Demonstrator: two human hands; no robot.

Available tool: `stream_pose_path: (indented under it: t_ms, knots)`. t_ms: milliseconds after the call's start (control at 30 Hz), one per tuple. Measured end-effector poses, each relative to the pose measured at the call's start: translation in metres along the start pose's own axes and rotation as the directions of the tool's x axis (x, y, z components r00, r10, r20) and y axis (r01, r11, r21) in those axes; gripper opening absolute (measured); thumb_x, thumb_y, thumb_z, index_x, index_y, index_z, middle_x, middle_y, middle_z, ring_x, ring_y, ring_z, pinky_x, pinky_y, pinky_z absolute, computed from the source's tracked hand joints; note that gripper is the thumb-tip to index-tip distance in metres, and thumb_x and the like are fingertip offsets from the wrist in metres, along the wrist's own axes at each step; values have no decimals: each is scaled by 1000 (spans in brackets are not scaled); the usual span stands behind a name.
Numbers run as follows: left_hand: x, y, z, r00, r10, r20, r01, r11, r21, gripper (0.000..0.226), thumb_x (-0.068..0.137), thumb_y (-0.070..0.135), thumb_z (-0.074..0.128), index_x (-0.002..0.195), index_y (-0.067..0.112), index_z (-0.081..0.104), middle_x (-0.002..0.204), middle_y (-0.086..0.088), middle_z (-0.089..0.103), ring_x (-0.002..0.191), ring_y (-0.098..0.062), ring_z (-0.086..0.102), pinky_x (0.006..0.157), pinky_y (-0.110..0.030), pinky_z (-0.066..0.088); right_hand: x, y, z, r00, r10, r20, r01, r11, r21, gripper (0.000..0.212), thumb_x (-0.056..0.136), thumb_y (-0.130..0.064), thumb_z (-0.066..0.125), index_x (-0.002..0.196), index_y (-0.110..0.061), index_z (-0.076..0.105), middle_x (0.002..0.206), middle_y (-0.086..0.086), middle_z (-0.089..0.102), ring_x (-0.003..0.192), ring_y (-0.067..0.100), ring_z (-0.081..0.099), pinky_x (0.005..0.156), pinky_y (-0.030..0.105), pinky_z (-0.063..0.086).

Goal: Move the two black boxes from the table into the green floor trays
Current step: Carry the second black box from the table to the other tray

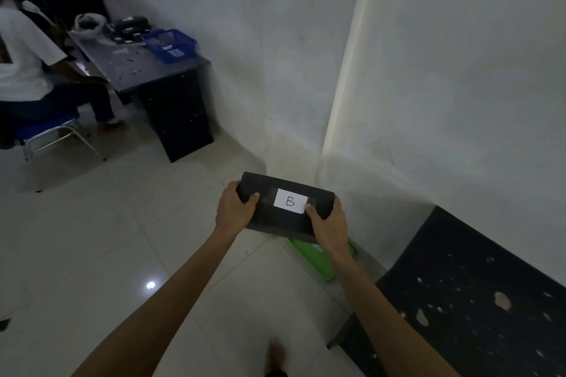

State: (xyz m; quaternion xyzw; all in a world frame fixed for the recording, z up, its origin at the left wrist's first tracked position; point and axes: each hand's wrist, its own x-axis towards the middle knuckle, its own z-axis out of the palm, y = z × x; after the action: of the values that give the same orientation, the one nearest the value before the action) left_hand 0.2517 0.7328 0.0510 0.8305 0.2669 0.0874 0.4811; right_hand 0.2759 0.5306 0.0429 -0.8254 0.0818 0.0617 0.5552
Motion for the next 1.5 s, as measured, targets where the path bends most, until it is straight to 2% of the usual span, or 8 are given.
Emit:
stream_pose_path:
  t_ms: [433,567,733,867,1033,1200,1300,1500]
  knots:
    - [254,-47,29,952,-60,302,16,989,146,54,87,25,65,136,10,47,127,-18,56,116,-33,54,99,-48,47,188,7,159,959,275,-71,-276,961,-2,83,89,-33,70,153,-7,24,151,17,44,139,36,43,112,50,40]
    - [323,-63,47,927,-114,358,32,973,229,52,85,30,68,128,8,50,122,-15,59,107,-29,59,89,-41,51,236,14,198,935,343,-95,-346,938,-24,84,89,-33,69,154,-7,23,151,15,45,138,33,45,112,45,40]
    - [406,-106,84,883,-115,456,-43,945,323,48,81,28,72,121,9,52,115,-13,62,103,-30,61,84,-41,53,296,48,259,864,480,-155,-488,873,-17,72,88,-26,71,146,-1,36,142,17,53,131,33,50,108,39,42]
    - [482,-156,123,812,-153,563,-78,928,365,40,88,17,60,126,7,50,122,-15,61,110,-33,59,88,-40,50,353,87,311,777,595,-204,-593,801,76,54,91,-25,67,137,-4,50,132,16,59,120,33,58,100,40,49]
    - [588,-242,198,736,-236,635,0,937,349,38,93,12,52,131,6,48,125,-14,59,112,-30,57,87,-34,45,447,162,379,719,649,-250,-636,759,139,44,90,-19,67,131,-4,58,124,14,68,111,30,65,81,25,44]
    - [693,-372,317,737,-233,634,15,944,330,36,91,5,52,127,2,53,124,-18,61,113,-33,59,86,-32,43,554,297,455,725,631,-276,-610,775,167,43,91,-24,68,130,-7,59,125,12,68,97,23,65,72,23,48]
    - [743,-441,375,746,-199,636,-68,926,371,35,91,6,53,126,0,56,125,-22,61,110,-32,59,85,-30,41,602,373,497,758,592,-272,-587,802,110,51,92,-33,67,134,-7,56,131,12,65,114,30,64,89,33,52]
    - [809,-539,469,751,-204,628,-67,923,379,36,89,12,56,124,5,57,121,-17,62,94,-23,56,80,-27,40,676,487,553,760,597,-258,-591,799,108,44,91,-25,67,129,-5,57,128,13,67,115,30,64,81,26,45]
